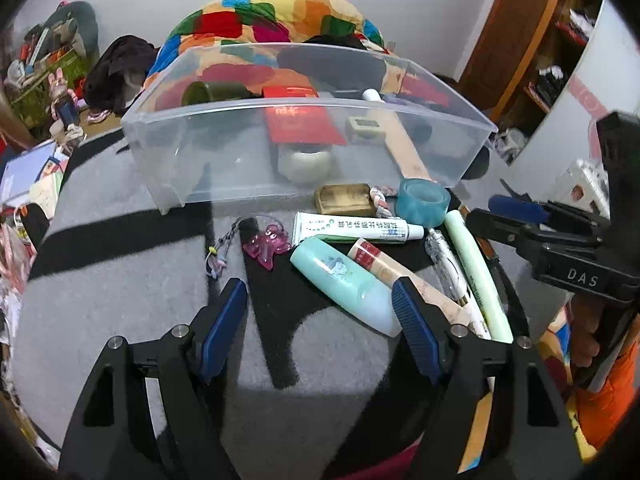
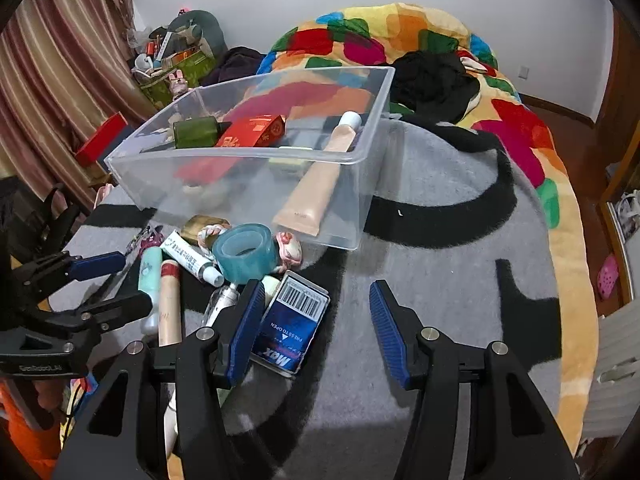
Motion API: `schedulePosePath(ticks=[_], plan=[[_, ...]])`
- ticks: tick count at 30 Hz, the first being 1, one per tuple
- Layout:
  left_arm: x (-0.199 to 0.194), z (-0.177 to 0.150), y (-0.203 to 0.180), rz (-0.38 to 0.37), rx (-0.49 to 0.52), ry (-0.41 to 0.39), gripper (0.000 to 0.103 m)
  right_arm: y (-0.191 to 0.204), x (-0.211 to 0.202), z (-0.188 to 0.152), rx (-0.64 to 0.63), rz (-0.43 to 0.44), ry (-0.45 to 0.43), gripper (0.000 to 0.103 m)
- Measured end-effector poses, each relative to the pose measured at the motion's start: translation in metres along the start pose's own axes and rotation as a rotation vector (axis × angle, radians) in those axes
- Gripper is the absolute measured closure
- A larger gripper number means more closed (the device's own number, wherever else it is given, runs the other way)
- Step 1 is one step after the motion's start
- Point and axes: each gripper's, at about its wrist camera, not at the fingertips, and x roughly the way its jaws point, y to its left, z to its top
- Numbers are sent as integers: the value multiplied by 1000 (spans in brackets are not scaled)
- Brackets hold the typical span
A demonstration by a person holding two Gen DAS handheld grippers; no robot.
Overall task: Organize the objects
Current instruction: 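Move both grippers back over the remaining items on the blanket, then grasp the light blue bottle with the left gripper while the right grasps the blue Max box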
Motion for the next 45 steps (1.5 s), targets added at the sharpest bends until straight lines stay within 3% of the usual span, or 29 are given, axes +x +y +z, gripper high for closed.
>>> schedulePosePath(ticks=[6,12,16,21,30,38,45], plan=[[-9,-12,22,40,-49,-4,28,-11,1,-13,11,-28,9,53],[-23,-13,34,-26,-127,-17,28,-10,-7,-11,16,-29,-15,53],[-20,-5,15,-45,-97,-23,28,-6,-3,-15,5,-33,-5,53],[-2,-8,-11,24,-8,-6,26,-5,-2,-18,-4,-44,-7,53],[-15,-19,18,67,-76,-13,27,-9,-3,-22,-4,-58,-31,53],[-11,-12,5,16,-76,-4,26,-4,-3,-25,-27,-82,-54,53],[0,-12,-14,123,-5,-12,30,-3,-4,-27,-43,-95,-68,54]])
